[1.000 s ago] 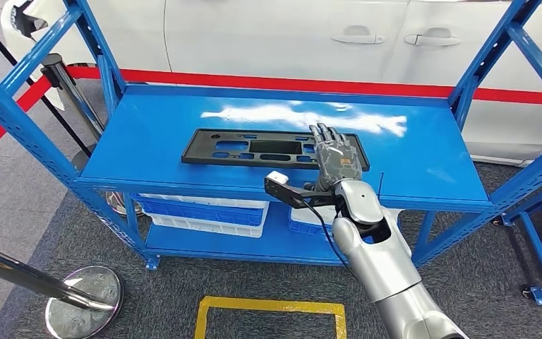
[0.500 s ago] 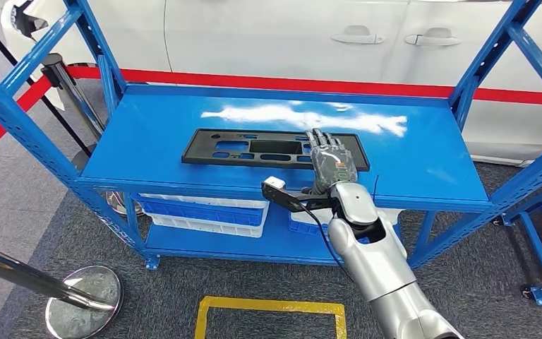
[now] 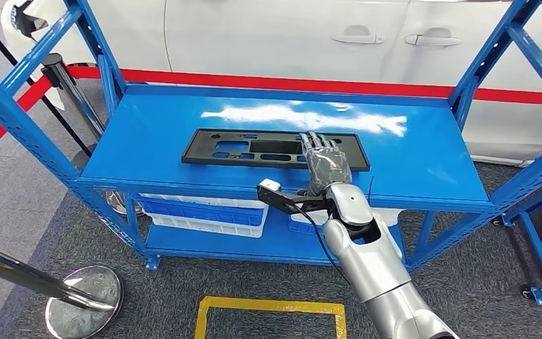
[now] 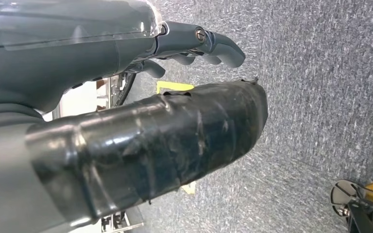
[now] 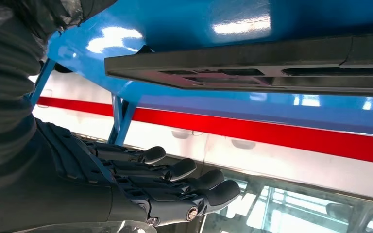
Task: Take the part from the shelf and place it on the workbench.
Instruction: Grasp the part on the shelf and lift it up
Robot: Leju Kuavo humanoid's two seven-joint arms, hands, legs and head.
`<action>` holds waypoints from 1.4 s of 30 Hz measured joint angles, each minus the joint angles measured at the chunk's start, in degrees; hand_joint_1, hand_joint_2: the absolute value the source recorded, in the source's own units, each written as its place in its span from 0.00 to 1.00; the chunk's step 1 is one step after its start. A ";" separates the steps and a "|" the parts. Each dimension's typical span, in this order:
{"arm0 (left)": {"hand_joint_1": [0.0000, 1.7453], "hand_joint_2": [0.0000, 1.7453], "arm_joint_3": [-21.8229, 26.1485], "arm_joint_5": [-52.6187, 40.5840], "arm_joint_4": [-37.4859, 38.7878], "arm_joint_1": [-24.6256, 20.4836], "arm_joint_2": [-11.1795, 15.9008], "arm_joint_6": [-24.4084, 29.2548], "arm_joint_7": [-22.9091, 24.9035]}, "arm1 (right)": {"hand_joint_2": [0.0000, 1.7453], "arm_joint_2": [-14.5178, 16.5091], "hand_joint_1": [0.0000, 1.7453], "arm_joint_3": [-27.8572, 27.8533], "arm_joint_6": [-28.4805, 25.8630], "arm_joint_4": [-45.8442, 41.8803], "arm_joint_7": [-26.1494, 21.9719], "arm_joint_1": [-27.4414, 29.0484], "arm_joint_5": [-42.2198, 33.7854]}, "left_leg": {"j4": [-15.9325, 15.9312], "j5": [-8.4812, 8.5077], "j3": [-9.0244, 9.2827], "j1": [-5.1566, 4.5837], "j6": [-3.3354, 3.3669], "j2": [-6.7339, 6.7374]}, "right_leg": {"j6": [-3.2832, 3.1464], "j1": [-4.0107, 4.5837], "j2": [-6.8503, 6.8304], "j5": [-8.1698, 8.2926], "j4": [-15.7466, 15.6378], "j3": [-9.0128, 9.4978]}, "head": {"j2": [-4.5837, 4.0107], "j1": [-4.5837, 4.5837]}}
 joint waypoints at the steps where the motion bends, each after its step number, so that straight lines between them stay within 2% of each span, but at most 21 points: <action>1: 0.00 0.00 0.00 -0.04 0.00 -0.01 0.00 -0.05 0.02 | 1.00 0.07 0.00 0.00 0.00 0.07 -0.06 -0.01 0.01 | 0.00 0.00 0.00 0.00 0.00 0.00 | 0.00 0.00 0.00 0.00 0.00 0.00 | 0.00 0.00; 42: 0.00 0.00 1.44 0.35 0.00 -0.32 0.02 -0.77 0.04 | 1.00 0.97 0.00 1.43 0.00 2.16 -0.80 -0.96 0.01 | 0.00 0.00 0.00 0.00 0.00 0.00 | 0.00 0.00 0.00 0.00 0.00 0.00 | 0.00 0.00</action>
